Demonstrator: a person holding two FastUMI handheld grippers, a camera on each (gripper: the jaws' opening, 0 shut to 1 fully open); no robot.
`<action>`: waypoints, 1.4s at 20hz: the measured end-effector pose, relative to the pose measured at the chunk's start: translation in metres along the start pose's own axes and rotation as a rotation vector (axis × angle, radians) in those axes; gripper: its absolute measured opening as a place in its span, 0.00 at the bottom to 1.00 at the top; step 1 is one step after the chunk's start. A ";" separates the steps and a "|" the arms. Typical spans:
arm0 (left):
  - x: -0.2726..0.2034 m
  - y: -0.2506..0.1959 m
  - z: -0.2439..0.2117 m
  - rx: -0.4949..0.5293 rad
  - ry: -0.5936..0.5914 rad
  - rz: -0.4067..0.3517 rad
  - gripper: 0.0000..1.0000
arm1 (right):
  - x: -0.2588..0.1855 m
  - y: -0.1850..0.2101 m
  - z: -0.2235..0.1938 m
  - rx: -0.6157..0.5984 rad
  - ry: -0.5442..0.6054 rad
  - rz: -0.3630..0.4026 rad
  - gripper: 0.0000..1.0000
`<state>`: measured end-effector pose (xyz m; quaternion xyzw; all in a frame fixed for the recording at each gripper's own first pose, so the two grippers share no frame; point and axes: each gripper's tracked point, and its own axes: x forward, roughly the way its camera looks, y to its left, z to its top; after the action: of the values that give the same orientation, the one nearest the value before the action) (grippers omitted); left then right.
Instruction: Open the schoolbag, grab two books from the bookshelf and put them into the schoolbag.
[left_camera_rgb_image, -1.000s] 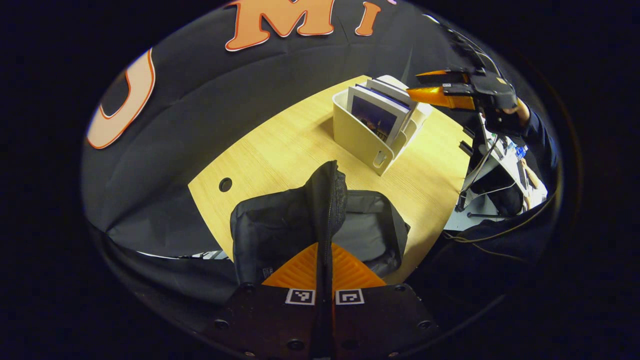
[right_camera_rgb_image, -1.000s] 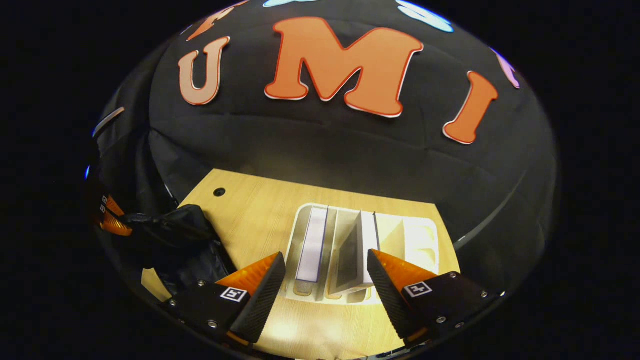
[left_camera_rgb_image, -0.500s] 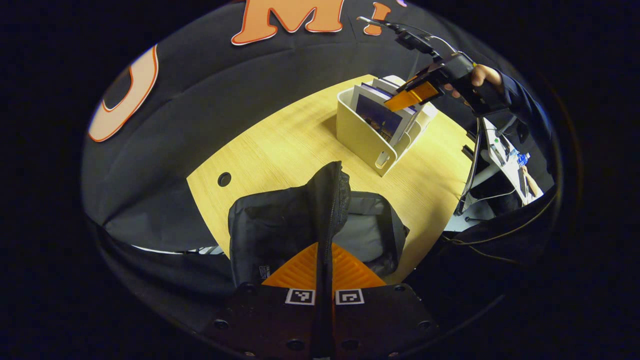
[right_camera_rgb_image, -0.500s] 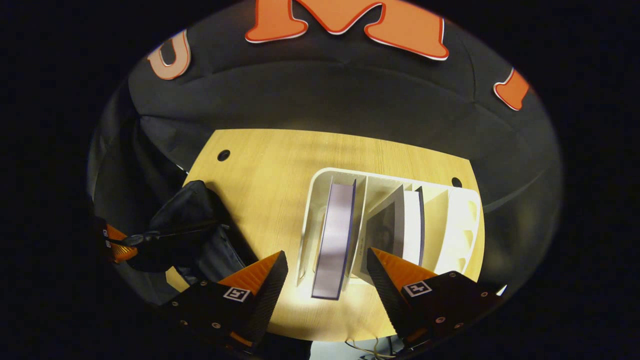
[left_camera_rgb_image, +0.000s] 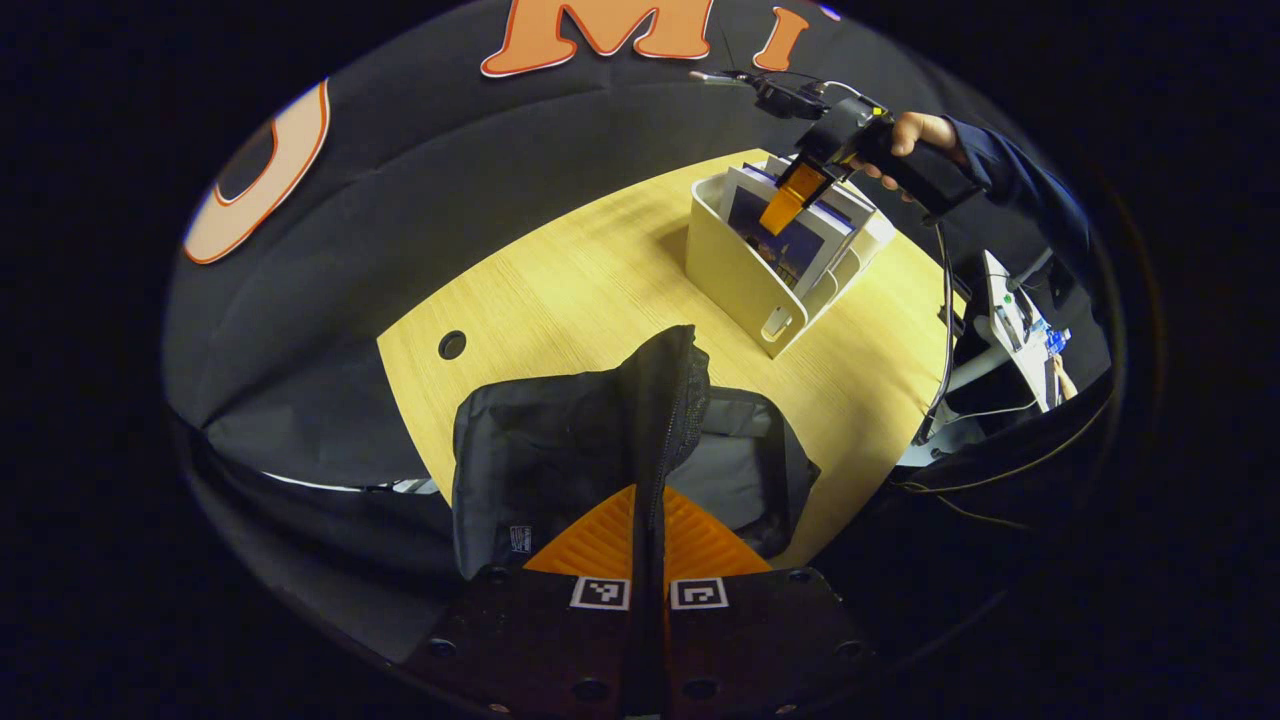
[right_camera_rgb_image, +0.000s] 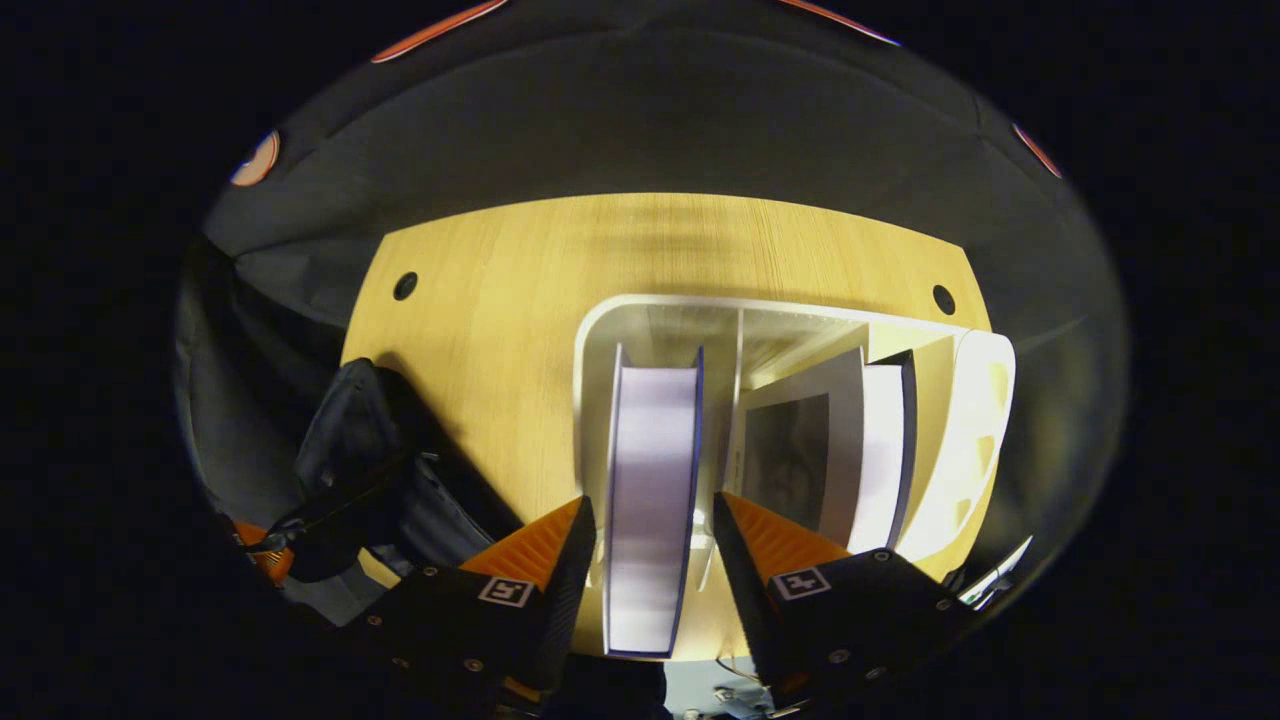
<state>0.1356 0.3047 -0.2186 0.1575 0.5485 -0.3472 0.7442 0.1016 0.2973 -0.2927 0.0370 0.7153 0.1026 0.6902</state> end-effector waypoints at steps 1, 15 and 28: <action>0.000 0.000 0.000 -0.005 0.002 0.005 0.01 | -0.002 0.000 -0.001 0.009 0.013 -0.006 0.50; 0.010 -0.012 0.001 -0.033 -0.014 0.000 0.01 | -0.069 -0.014 -0.020 0.043 -0.047 0.029 0.31; 0.014 -0.022 0.001 0.007 -0.037 -0.021 0.01 | -0.153 0.002 -0.090 0.090 -0.178 0.168 0.30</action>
<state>0.1233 0.2830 -0.2283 0.1477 0.5349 -0.3600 0.7500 0.0185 0.2613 -0.1394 0.1367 0.6494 0.1240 0.7377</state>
